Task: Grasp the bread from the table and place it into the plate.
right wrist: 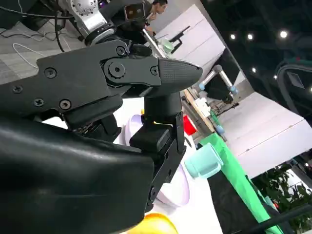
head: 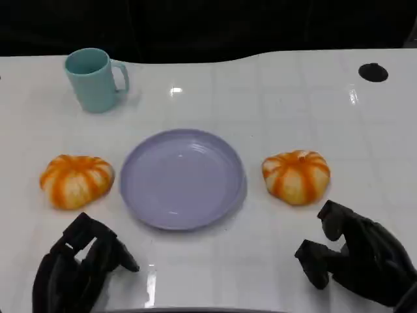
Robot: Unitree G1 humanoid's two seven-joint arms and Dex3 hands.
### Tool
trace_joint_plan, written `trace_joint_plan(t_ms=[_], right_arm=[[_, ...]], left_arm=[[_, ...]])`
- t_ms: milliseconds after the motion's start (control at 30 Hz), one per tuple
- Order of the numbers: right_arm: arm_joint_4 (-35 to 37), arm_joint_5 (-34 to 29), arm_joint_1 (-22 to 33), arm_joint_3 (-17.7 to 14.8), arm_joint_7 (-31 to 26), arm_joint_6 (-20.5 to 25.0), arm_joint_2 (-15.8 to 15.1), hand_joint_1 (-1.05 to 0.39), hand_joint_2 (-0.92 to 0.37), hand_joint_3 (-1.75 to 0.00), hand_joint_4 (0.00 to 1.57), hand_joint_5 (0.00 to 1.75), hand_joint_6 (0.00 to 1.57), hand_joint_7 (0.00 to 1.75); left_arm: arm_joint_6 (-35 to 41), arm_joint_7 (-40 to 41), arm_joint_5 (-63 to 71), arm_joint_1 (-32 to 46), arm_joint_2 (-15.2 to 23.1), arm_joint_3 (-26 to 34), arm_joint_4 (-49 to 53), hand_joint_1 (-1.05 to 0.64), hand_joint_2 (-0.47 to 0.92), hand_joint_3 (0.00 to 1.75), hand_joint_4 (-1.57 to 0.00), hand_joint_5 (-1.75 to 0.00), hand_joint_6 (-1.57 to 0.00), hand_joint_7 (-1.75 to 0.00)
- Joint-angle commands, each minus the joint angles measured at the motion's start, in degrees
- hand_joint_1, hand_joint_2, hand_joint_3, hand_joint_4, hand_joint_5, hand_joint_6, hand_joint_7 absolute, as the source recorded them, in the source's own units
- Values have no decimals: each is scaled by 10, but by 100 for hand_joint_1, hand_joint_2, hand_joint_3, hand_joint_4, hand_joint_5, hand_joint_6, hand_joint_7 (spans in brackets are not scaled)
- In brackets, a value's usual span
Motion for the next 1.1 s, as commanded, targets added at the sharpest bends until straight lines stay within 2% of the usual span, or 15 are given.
trace_joint_plan(t_ms=[33, 200, 233, 300, 333, 433, 533, 567, 633, 733, 800, 933, 1100], right_arm=[[-6, -9, -3, -1, -1, -5, -12, -55, -92, -34, 91, 175, 70, 175], [-27, -43, 2, 2, -22, -61, -11, -56, -92, -34, 87, 175, 66, 168], [-33, -51, 3, 2, -28, -76, -11, -55, -92, -35, 81, 173, 65, 152], [-45, -71, 7, 3, -43, -116, -10, -53, -92, -35, 75, 168, 65, 133], [-48, -84, 7, 3, -50, -146, -9, -52, -92, -34, 69, 156, 66, 110], [-42, -132, -1, 6, -69, -249, -19, -51, -92, -32, 62, 132, 67, 70], [-46, -191, -9, 13, -107, -322, -43, -54, -92, -26, 55, 114, 62, 55], [-46, -208, -11, 15, -119, -344, -50, -54, -92, -24, 54, 97, 59, 43], [-25, -253, -24, 19, -146, -426, -70, -53, -92, -23, 52, 81, 57, 32], [-17, -354, -32, 30, -215, -503, -107, -58, -92, -18, 48, 49, 54, 11], [-10, -425, -39, 36, -270, -551, -131, -57, -92, -15, 46, 37, 51, 5], [4, -499, -51, 54, -341, -590, -164, -55, -92, -9, 38, 24, 40, 0], [-4, -583, -70, 82, -409, -576, -197, -55, -92, -3, 24, 10, 25, 0]], left_arm=[[-1, -2, 1, 0, 12, 3, -2, -59, 92, 24, -65, -175, -51, -154], [1, -4, -2, -3, 12, 4, 0, -58, 92, 24, -65, -175, -51, -153], [-1, -4, -1, -3, 12, 4, 1, -58, 92, 24, -65, -175, -51, -153], [-4, -4, 0, -3, 12, 4, 2, -58, 92, 24, -65, -175, -51, -152], [-4, -3, 0, -3, 12, 4, 2, -58, 92, 24, -65, -175, -51, -152], [-2, -4, 1, -4, 14, 3, 3, -59, 92, 24, -65, -175, -52, -152], [-6, -4, 2, -6, 13, 3, 6, -60, 92, 24, -66, -175, -52, -152], [-6, -4, 2, -6, 13, 3, 6, -59, 92, 24, -65, -175, -52, -152], [-8, -1, 5, -4, 13, 1, 4, -59, 92, 24, -65, -175, -52, -152], [-11, 1, 7, -3, 11, 0, 3, -60, 92, 25, -64, -175, -51, -153], [-8, 5, 8, -3, 10, -1, 1, -60, 92, 25, -65, -175, -51, -154], [-6, 6, 8, -3, 10, -1, 1, -60, 92, 24, -65, -175, -50, -155], [-5, 2, 5, -9, 11, 1, 9, -60, 92, 24, -64, -175, -50, -154]])
